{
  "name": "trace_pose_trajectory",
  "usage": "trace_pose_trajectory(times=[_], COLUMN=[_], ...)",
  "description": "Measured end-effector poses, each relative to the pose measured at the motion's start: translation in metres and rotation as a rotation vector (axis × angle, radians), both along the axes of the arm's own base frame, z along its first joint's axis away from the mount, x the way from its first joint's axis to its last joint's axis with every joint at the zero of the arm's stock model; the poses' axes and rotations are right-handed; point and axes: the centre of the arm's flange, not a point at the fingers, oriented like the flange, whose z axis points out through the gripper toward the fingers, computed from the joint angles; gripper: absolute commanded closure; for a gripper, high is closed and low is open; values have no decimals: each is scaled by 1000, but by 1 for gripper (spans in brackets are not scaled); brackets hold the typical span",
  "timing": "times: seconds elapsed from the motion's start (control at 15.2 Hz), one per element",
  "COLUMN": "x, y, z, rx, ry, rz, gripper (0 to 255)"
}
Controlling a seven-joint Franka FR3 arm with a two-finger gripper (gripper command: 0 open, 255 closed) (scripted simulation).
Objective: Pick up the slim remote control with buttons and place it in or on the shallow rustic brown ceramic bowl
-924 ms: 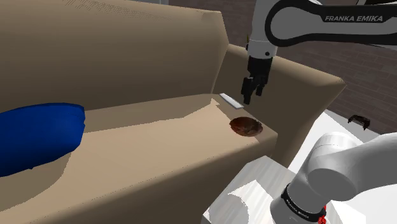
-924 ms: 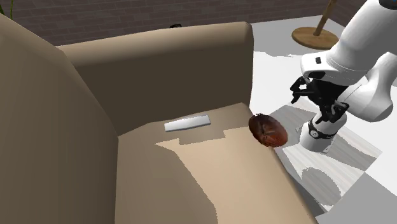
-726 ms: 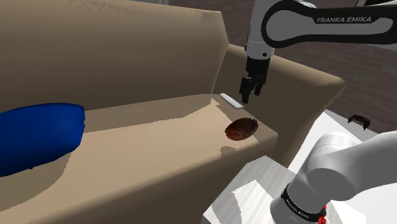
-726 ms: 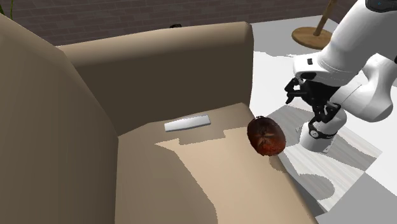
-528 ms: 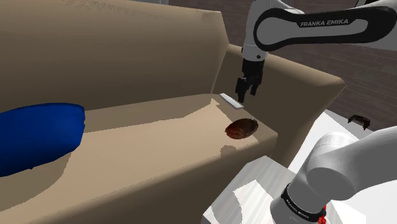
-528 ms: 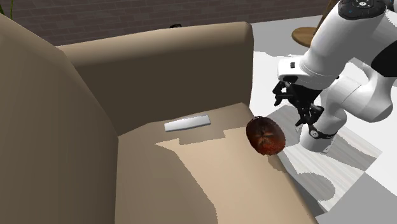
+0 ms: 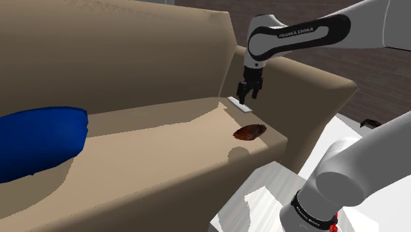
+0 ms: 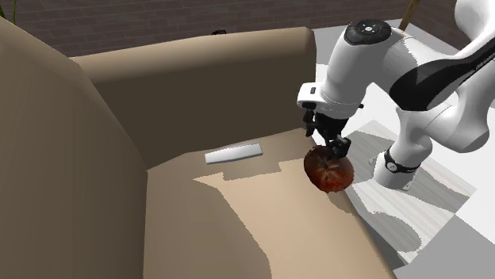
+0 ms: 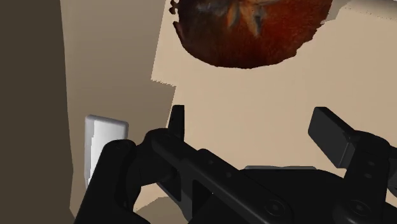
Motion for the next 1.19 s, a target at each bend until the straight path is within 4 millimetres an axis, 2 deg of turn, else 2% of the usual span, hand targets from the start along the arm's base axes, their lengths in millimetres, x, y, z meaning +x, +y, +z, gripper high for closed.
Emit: trace_pose_trajectory(times=[0.59, 1.19], x=[69, 128], y=[-89, -180], z=[-49, -97], rx=[10, 19], ry=[-21, -41], rz=[-78, -155], gripper=[0, 0])
